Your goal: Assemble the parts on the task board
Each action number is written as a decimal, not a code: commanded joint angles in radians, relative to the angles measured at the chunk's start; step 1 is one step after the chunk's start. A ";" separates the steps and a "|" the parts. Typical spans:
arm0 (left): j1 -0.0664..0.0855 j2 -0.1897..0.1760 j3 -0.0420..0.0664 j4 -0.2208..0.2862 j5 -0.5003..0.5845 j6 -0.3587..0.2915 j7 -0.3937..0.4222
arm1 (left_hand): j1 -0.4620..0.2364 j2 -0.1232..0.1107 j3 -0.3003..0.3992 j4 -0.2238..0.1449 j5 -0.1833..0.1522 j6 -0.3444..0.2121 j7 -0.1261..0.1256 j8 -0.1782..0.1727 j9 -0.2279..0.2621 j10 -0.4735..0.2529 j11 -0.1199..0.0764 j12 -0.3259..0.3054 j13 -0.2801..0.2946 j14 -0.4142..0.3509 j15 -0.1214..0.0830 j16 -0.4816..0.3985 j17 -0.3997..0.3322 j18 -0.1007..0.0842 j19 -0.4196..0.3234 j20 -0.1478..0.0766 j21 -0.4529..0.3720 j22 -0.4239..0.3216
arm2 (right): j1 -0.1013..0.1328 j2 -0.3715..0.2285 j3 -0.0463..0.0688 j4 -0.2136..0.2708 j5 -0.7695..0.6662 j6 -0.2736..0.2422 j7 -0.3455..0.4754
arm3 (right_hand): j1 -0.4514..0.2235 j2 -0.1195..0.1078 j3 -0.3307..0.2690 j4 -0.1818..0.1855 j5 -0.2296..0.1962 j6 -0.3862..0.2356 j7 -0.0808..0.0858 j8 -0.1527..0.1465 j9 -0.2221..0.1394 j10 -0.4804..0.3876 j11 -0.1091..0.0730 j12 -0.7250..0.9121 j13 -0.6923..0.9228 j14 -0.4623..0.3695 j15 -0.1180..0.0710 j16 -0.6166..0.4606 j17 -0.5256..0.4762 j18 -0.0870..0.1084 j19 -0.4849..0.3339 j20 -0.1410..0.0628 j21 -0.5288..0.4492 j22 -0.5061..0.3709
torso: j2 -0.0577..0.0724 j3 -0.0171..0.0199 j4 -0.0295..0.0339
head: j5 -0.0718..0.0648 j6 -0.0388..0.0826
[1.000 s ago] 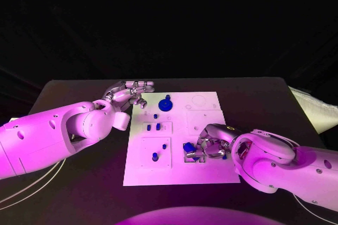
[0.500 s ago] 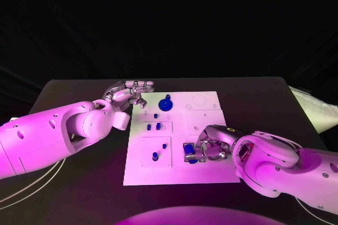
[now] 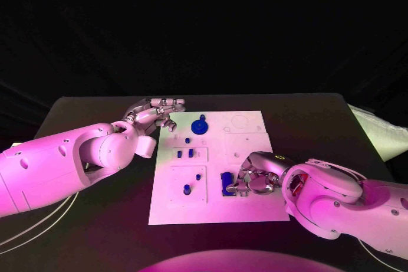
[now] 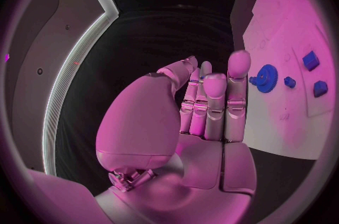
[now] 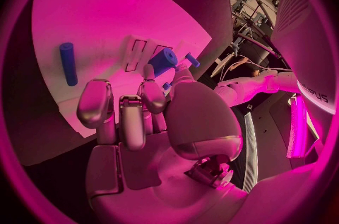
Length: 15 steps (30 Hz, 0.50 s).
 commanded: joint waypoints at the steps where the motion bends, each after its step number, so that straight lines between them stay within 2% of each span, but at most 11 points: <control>1: 0.000 0.002 0.000 0.001 -0.002 0.013 0.003 | -0.001 0.010 -0.003 0.000 -0.001 -0.006 -0.001 0.005 -0.002 -0.006 0.002 0.004 0.001 -0.009 0.001 -0.004 -0.001 0.019 -0.007 -0.001 -0.006 -0.001 | -0.001 0.010 0.000 -0.013 -0.022 0.024 0.002 | 0.058 0.019 0.018 -0.019 0.006 0.006 -0.002 0.006 0.004 0.013 -0.002 0.011 0.009 0.075 -0.008 0.008 0.115 -0.010 0.006 -0.005 0.005 0.003 | 0.000 -0.0006 0.0013 | -0.001 0.001; 8: 0.000 0.002 0.000 0.001 -0.002 0.015 0.002 | -0.001 0.010 -0.003 0.000 -0.001 -0.006 -0.001 0.005 -0.002 -0.006 0.002 0.004 0.001 -0.009 0.001 -0.004 -0.001 0.019 -0.007 -0.001 -0.006 -0.001 | -0.001 0.038 0.000 -0.046 -0.030 0.034 -0.001 | 0.105 0.057 0.035 -0.031 0.020 0.011 -0.006 0.009 0.008 0.025 -0.006 0.030 0.029 0.077 -0.011 0.013 0.124 -0.011 0.010 -0.007 0.008 0.010 | 0.000 -0.0014 0.0022 | -0.001 0.000; 15: 0.000 0.000 0.000 0.002 -0.002 0.015 0.001 | -0.001 0.010 -0.003 0.000 -0.001 -0.006 -0.001 0.005 -0.002 -0.006 0.002 0.004 0.001 -0.009 0.001 -0.004 -0.001 0.019 -0.007 -0.001 -0.006 -0.001 | -0.001 0.043 0.000 -0.057 -0.031 0.051 -0.001 | 0.146 0.048 0.037 -0.055 0.010 0.011 -0.008 0.010 0.011 0.026 -0.008 0.031 0.034 0.077 -0.013 0.014 0.126 -0.011 0.009 -0.009 0.008 0.010 | 0.001 -0.0015 0.0000 | 0.001 0.000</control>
